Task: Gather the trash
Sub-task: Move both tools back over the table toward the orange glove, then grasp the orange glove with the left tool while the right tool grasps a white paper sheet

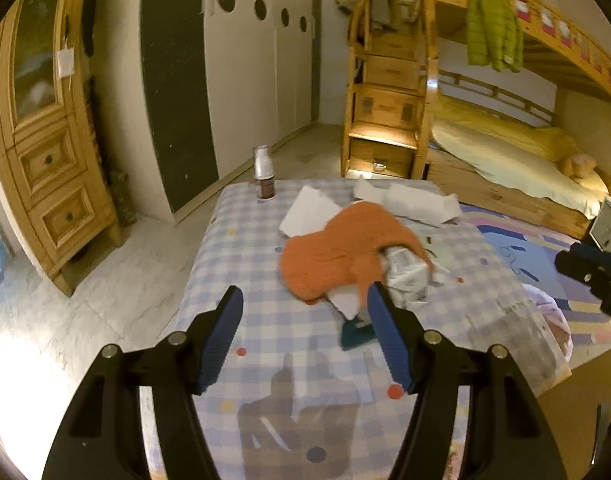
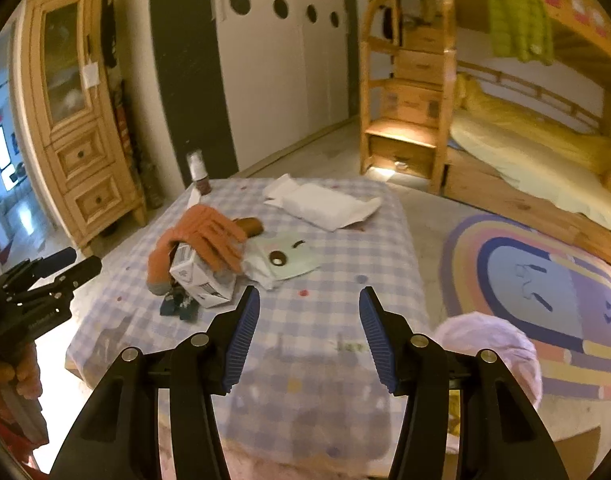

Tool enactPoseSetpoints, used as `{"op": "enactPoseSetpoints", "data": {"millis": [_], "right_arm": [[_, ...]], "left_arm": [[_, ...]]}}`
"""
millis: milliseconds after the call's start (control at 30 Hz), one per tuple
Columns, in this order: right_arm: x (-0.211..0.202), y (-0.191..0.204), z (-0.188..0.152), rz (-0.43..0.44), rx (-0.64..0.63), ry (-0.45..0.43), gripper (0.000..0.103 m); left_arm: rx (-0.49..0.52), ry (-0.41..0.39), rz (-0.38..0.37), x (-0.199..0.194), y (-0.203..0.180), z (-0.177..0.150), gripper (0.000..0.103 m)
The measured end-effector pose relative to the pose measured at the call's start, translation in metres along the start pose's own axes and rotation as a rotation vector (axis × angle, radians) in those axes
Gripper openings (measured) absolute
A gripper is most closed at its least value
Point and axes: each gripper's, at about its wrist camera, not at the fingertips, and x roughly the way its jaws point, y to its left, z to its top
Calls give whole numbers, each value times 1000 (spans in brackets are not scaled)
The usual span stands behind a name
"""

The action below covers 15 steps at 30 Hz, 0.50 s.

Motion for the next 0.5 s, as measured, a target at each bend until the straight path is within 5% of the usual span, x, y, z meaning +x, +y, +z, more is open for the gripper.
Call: {"op": "enactPoseSetpoints", "data": {"millis": [200,333,500], "right_arm": [[46,14,6,62,-52,58,52],[80,19,7,78,-105,109,38],[113,23,9,108,-134,151,35]], "left_arm": [[-14,24,5,18,7,1,63],[-5,29,13,30,8,4,63],[3,40,14,48,7,10,63]]}}
